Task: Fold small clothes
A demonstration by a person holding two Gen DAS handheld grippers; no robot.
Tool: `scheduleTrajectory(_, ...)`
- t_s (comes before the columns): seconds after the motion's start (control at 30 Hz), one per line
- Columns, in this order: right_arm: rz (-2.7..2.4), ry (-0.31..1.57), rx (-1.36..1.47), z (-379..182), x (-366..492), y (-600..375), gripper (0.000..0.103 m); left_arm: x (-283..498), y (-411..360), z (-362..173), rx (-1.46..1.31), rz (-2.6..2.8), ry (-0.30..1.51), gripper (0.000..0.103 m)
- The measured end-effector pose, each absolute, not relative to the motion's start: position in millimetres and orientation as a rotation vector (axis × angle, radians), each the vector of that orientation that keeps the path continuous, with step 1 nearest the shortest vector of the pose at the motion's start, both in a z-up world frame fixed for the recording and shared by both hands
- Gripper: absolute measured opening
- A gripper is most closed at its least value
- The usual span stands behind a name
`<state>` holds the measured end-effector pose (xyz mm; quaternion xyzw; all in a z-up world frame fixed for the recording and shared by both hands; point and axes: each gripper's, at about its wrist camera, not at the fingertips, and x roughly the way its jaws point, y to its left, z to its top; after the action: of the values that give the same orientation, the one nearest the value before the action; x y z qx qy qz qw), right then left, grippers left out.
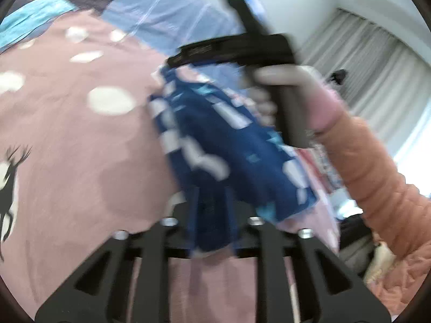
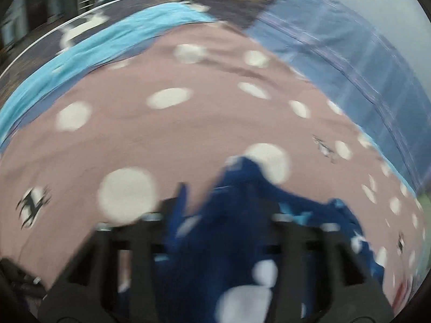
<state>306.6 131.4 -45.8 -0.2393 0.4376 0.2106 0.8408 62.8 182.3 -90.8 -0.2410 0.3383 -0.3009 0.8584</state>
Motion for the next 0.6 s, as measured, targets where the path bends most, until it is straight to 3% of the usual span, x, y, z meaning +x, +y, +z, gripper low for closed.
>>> scheduleTrajectory(0.03, 0.438, 0.951, -0.493, -49, 311, 131, 0.054, 64, 176, -88, -0.494, -0.642, 0.712, 0.046)
scheduleTrajectory(0.17, 0.418, 1.026, -0.535, -78, 322, 145, 0.054, 83, 156, -103, -0.394, -0.598, 0.804, 0.043)
scheduleTrajectory(0.2, 0.403, 1.018, -0.559, -86, 323, 149, 0.020, 86, 155, -109, -0.393, -0.591, 0.819, 0.026)
scheduleTrajectory(0.23, 0.402, 1.023, -0.525, -89, 326, 149, 0.013, 85, 160, -111, -0.409, -0.575, 0.817, 0.014)
scheduleTrajectory(0.27, 0.426, 1.005, -0.461, -83, 325, 147, 0.013, 83, 165, -111, -0.429, -0.581, 0.809, 0.010)
scheduleTrajectory(0.37, 0.515, 0.945, -0.369, -71, 323, 147, 0.012, 70, 170, -113, -0.427, -0.582, 0.806, 0.008)
scheduleTrajectory(0.43, 0.504, 1.035, -0.397, -93, 333, 149, 0.016, 70, 170, -121, -0.453, -0.587, 0.829, 0.008)
scheduleTrajectory(0.53, 0.501, 1.032, -0.379, -98, 332, 139, 0.025, 68, 170, -118, -0.435, -0.581, 0.838, 0.010)
scheduleTrajectory(0.6, 0.482, 0.997, -0.339, -79, 323, 125, 0.044, 66, 164, -117, -0.406, -0.569, 0.827, 0.012)
